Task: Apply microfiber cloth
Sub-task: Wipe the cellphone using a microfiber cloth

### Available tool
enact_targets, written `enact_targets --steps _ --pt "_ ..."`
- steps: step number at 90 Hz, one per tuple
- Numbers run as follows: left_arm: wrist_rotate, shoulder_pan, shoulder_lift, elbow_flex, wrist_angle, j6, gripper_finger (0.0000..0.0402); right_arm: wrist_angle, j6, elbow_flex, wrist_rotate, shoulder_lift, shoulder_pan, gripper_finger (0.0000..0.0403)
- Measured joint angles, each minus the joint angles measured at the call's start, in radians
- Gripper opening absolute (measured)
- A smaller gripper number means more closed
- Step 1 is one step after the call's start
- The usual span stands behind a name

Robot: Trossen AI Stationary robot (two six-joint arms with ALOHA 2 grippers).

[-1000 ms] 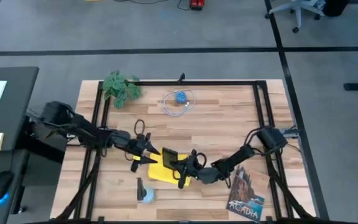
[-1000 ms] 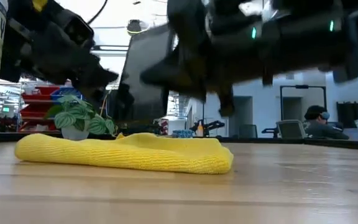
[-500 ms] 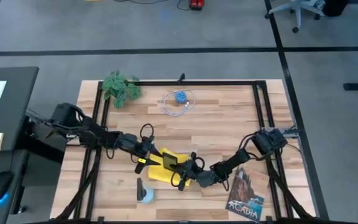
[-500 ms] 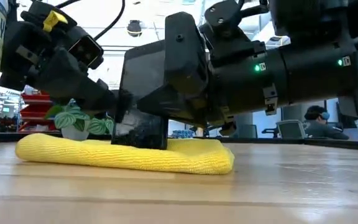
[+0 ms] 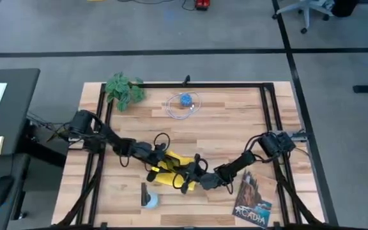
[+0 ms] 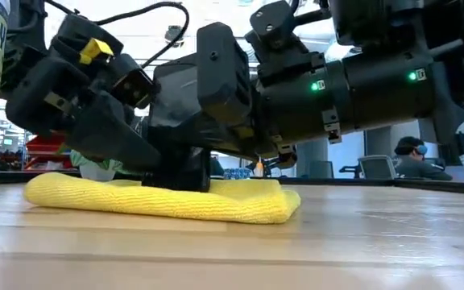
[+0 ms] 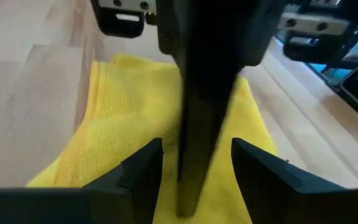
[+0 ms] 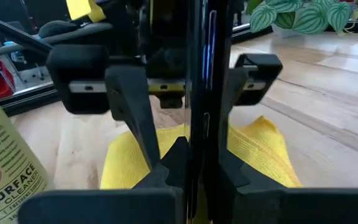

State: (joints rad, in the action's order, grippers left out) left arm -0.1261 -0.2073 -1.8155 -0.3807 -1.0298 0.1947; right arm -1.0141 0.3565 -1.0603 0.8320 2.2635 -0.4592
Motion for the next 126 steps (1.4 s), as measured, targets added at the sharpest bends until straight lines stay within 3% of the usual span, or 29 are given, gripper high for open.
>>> enact_targets --steps 14,49,60,71,99,109,126 --pt "0.005 0.000 -0.003 -0.001 0.010 -0.019 0.0138 0.008 0.001 0.000 0.004 0.000 -0.006 0.0015" --pt "0.003 -0.011 -0.001 -0.003 0.041 -0.058 0.0014 0.012 0.009 -0.001 -0.005 0.000 -0.005 0.0018" --pt "0.010 -0.017 -0.001 -0.004 0.048 -0.026 0.0012 0.018 0.007 -0.001 -0.003 0.000 -0.005 0.0035" --pt "0.043 -0.029 0.000 -0.004 0.051 0.008 0.0012 0.061 -0.022 -0.001 0.006 -0.009 -0.006 0.0078" --pt "0.057 -0.031 0.002 -0.003 0.060 0.067 0.0011 0.553 0.079 0.000 -0.022 -0.190 -0.029 0.0225" --pt "0.079 -0.036 0.031 -0.001 0.086 0.061 0.0011 0.656 0.106 0.000 -0.030 -0.248 -0.055 0.0237" --pt "0.127 -0.041 0.135 0.000 0.242 0.041 0.0011 0.668 0.108 -0.001 -0.074 -0.267 -0.092 0.0229"
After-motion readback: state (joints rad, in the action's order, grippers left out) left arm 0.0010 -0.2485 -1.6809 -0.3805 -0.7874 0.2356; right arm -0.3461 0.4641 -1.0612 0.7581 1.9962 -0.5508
